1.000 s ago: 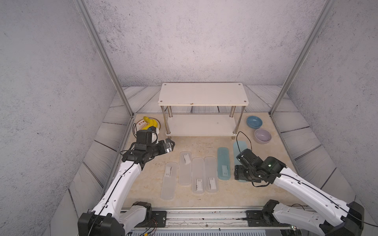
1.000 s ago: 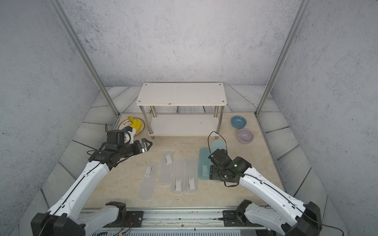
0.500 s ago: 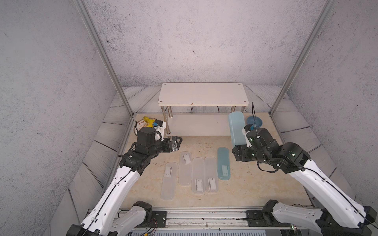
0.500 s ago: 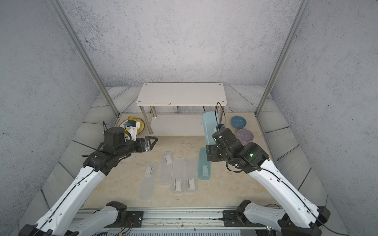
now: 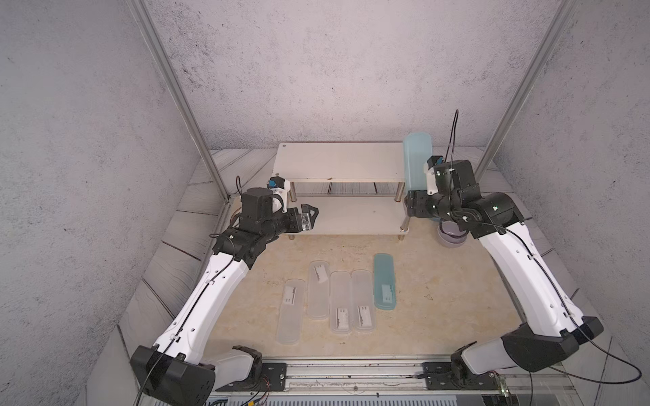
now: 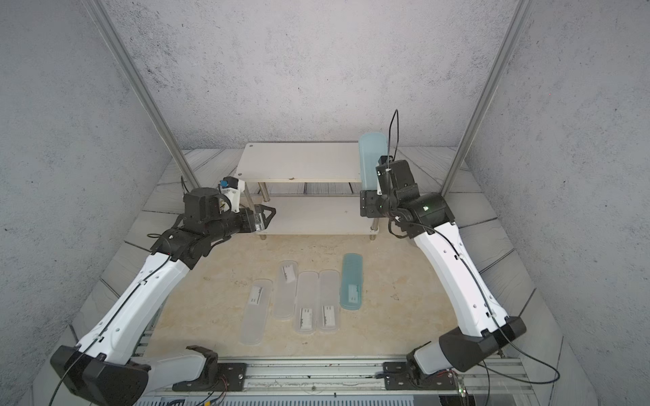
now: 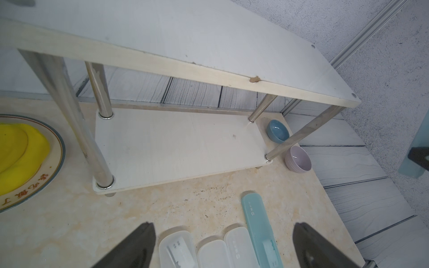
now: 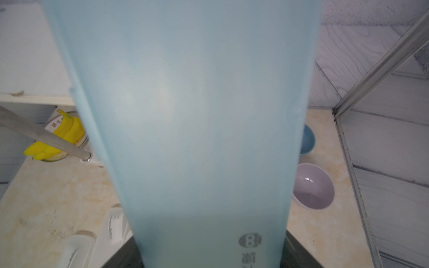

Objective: Place the pencil cases on the shelf according to color
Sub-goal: Place the pencil case on the shelf.

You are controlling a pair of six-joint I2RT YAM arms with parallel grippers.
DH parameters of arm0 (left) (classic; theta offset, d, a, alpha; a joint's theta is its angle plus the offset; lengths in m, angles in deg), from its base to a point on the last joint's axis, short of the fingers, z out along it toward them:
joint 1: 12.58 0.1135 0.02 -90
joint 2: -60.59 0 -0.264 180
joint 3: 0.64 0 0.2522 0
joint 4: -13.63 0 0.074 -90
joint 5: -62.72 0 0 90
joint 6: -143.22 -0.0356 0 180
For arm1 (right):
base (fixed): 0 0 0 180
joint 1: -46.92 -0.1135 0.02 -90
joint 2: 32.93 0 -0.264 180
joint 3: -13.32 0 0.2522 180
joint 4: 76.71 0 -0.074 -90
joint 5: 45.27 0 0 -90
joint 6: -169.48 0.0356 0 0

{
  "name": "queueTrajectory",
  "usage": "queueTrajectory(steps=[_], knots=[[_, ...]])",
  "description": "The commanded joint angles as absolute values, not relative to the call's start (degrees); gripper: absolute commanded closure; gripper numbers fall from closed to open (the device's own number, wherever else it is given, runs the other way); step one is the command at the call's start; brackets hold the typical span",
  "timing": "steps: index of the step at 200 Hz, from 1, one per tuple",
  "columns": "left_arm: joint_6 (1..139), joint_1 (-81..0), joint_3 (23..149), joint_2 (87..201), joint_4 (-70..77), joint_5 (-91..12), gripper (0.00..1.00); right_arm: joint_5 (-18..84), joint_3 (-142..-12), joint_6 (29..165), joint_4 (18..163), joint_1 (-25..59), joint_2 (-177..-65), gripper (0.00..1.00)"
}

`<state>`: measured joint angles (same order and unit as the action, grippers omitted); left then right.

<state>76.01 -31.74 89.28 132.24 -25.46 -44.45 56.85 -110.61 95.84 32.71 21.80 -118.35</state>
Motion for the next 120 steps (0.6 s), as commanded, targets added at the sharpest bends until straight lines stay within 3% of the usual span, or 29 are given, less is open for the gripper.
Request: queueTrajectory(steps=[1,60,120], knots=[[72.9,-31.9,90.6,133.3,-24.3,-41.4,0.01,54.8,-114.4,92.1,39.7,24.1,-120.6,0.27],[69.8,-31.4,92.6,137.6,-23.1,-40.9,0.01,52.5,-122.0,89.8,47.0,27.2,-130.2,0.26],[69.5,-31.3,90.5,136.7,-21.8,-41.3,0.01,52.9,-134.5,91.2,42.1,27.5,-141.3,0.26]])
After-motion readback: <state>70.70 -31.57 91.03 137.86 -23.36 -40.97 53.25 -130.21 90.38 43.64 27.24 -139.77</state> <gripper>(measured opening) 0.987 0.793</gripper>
